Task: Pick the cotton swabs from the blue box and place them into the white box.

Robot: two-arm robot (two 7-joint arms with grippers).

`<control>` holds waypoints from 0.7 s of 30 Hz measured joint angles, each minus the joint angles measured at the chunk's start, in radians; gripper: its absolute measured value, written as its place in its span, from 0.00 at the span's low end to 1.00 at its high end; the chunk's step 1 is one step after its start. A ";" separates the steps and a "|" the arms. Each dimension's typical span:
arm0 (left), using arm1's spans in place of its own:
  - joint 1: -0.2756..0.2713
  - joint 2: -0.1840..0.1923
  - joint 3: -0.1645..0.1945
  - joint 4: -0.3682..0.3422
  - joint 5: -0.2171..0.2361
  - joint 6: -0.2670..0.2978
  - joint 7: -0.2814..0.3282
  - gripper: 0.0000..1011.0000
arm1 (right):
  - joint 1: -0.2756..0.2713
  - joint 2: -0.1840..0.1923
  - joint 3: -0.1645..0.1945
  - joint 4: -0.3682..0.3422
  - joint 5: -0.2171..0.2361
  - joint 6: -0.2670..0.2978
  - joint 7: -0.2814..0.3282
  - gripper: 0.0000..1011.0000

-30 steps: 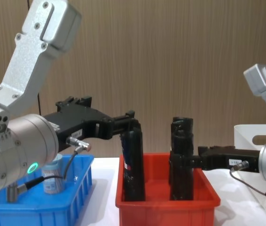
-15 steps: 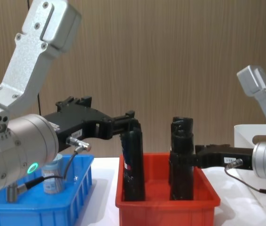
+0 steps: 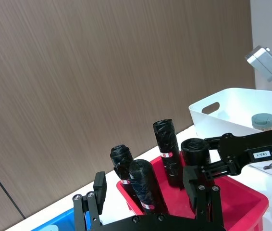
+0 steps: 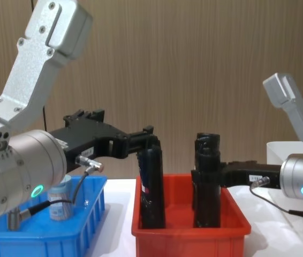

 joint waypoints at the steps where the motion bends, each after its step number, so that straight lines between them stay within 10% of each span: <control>1: 0.000 0.000 0.000 0.000 0.000 0.000 0.000 0.99 | 0.006 -0.002 -0.001 0.011 0.000 -0.005 0.001 0.84; 11: 0.000 0.000 0.000 0.000 0.000 0.000 0.000 0.99 | 0.028 -0.010 -0.005 0.049 -0.001 -0.024 0.004 0.54; 21: 0.000 0.000 0.000 0.000 0.000 0.000 0.000 0.99 | 0.012 -0.003 -0.003 0.001 0.007 -0.017 0.002 0.44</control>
